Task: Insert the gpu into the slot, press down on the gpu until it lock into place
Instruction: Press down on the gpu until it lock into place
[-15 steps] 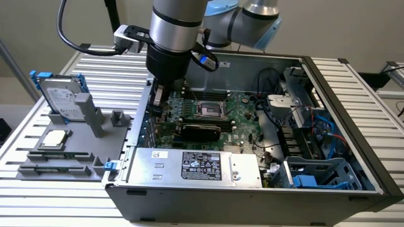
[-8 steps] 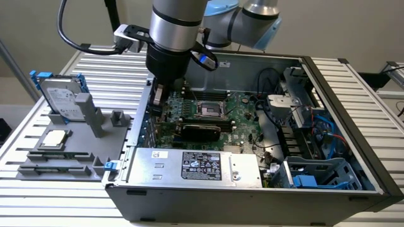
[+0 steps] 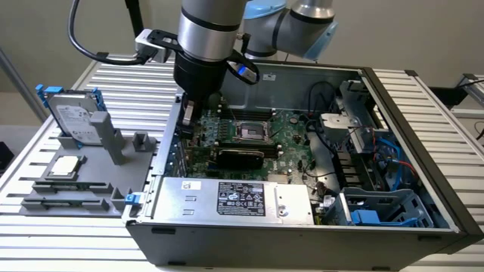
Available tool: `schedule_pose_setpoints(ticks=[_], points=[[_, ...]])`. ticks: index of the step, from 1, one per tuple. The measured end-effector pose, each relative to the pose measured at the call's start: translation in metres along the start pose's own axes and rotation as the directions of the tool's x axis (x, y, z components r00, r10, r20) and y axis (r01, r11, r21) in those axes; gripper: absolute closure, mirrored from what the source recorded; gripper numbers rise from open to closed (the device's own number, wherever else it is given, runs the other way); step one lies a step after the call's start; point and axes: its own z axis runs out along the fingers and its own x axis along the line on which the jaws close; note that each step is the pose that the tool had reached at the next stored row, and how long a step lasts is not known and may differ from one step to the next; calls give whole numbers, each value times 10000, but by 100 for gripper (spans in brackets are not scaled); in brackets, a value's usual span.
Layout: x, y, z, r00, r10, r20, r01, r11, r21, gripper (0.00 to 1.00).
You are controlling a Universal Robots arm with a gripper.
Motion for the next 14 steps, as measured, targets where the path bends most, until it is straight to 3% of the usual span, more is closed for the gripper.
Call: schedule_pose_setpoints(ticks=[6,12,14], points=[[-2,-6,-11,10000,3,12,-3,10000,8,87],[-1,-73,-137,10000,3,-7,-3,10000,9,87],[-1,-90,-149,10000,9,-18,-8,10000,85,87]])
